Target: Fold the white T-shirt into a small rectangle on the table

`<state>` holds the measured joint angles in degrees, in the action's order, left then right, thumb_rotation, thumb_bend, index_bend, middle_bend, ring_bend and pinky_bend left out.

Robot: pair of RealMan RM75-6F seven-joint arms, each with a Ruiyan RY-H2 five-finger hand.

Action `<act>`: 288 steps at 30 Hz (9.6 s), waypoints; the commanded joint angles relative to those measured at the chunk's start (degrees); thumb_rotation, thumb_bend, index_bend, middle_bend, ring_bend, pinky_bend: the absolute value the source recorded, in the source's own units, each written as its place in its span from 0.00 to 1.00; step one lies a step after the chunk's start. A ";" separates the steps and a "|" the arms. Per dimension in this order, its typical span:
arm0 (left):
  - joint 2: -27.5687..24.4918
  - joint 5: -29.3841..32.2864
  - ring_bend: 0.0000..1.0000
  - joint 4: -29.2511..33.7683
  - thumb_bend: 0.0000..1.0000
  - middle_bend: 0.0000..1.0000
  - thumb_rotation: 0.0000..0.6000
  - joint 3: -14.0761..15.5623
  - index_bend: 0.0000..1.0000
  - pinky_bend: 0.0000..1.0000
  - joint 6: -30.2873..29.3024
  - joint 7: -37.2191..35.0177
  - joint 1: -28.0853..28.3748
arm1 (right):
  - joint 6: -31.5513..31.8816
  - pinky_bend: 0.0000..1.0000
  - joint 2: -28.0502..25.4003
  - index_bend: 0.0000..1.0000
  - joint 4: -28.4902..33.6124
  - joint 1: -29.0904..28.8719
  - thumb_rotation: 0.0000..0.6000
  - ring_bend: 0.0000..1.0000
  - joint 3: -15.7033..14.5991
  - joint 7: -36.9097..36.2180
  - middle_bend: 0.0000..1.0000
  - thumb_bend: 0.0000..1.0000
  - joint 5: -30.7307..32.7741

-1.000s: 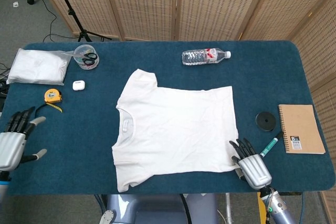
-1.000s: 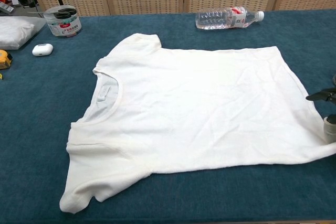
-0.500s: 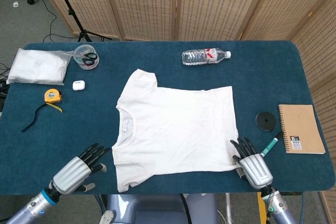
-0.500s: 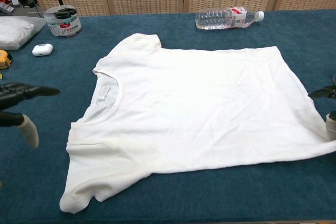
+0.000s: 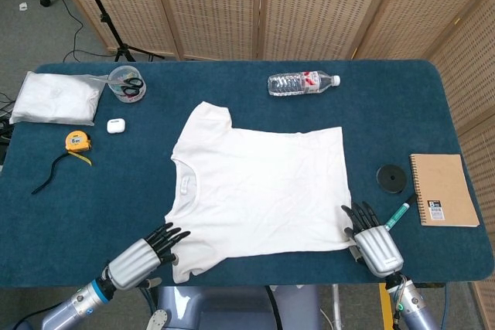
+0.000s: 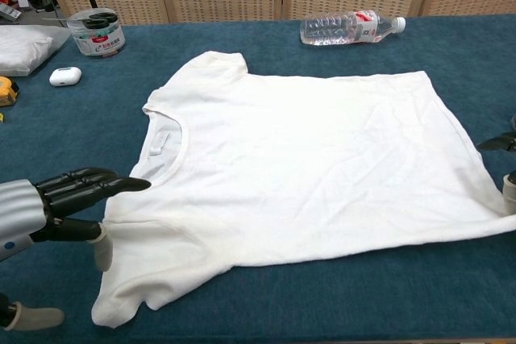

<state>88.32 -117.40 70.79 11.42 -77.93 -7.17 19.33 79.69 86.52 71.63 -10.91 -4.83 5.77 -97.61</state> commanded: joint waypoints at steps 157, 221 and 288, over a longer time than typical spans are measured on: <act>12.17 66.06 0.00 -11.65 0.56 0.00 1.00 -32.27 0.74 0.00 31.56 18.88 35.68 | -3.38 0.00 -11.81 0.00 4.67 -8.76 1.00 0.00 10.12 -15.65 0.00 0.00 15.75; -3.35 35.50 0.00 -7.30 0.33 0.00 1.00 -14.28 0.00 0.00 23.81 -9.39 27.67 | -7.34 0.00 -12.65 0.00 5.30 -8.24 1.00 0.00 12.21 -14.81 0.00 0.00 16.88; 23.70 19.92 0.00 -54.20 0.42 0.00 1.00 -4.25 0.59 0.00 11.70 -21.57 21.95 | -7.79 0.00 -13.57 0.00 6.16 -7.94 1.00 0.00 12.76 -15.91 0.00 0.00 17.03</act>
<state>111.64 -97.69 16.92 7.33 -66.10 -28.40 41.44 71.87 72.99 77.77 -18.85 7.90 -10.07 -80.56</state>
